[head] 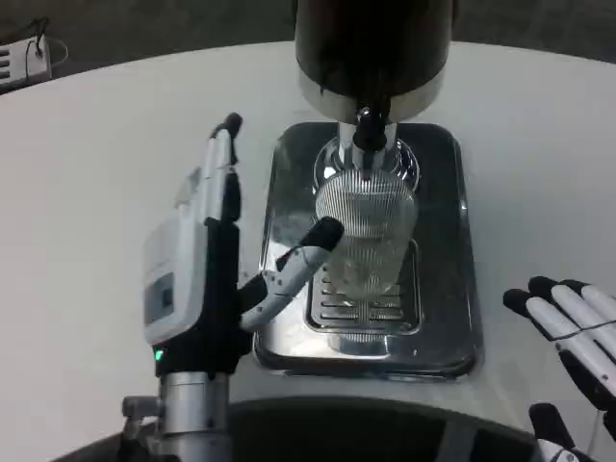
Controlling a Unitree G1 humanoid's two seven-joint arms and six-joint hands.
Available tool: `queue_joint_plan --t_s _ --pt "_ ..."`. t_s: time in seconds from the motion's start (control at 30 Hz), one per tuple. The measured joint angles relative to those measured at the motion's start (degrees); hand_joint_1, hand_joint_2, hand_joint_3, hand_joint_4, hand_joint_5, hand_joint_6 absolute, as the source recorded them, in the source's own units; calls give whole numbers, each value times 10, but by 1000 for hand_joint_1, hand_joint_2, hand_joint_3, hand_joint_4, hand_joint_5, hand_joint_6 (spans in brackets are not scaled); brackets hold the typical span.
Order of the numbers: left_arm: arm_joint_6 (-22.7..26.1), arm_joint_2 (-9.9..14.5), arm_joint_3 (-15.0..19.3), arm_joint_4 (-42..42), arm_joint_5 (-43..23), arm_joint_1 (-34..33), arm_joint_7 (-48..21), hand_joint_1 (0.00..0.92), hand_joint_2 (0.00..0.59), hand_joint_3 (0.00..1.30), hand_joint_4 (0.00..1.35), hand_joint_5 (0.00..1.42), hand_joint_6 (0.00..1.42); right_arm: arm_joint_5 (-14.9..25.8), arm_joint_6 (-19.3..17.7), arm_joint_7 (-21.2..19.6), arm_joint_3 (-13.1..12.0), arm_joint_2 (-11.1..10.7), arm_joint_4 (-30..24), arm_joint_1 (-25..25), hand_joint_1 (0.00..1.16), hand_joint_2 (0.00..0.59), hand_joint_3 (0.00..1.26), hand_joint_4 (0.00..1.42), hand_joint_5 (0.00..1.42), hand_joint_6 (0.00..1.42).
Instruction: Grasp the cup under the faucet to collect the drink, then remove the cup.
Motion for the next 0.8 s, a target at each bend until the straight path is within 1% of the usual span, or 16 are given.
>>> queue_joint_plan --t_s 0.07,0.17,0.23,0.33,0.4,0.5,0.57,0.67,0.8 --pt "11 -3 19 -58 -18 29 -22 0 150 0 0 24 0 3 0 0 -1 0 1 2 162 583 117 87 109 196" --pt "32 -21 30 -124 -30 63 -46 0 155 0 0 4 0 4 -3 0 0 0 4 3 162 583 117 87 109 196" --pt "56 -50 29 -202 -42 91 -75 0 165 0 0 0 0 4 -7 0 0 0 6 6 162 583 117 87 109 196" --pt "88 -74 25 -267 -50 103 -110 0 168 0 0 0 0 5 -10 0 0 0 7 6 162 583 117 87 109 196" --pt "121 -98 21 -318 -70 108 -142 0 169 0 0 0 0 9 -10 0 0 0 8 6 162 583 117 87 111 196" --pt "151 -121 16 -368 -81 108 -174 0 169 0 0 0 0 13 -11 0 -1 0 8 6 162 582 117 87 119 206" --pt "169 -128 9 -398 -87 106 -194 0 170 0 0 0 0 14 -12 0 -2 0 8 8 162 582 117 87 119 208" --pt "192 -130 -4 -423 -84 97 -215 0 172 0 0 0 0 14 -15 0 -2 -1 8 10 162 582 117 87 120 211" --pt "234 -139 -32 -448 -44 62 -248 0 173 0 0 0 0 16 -20 0 -2 -1 8 10 162 582 117 87 120 213"
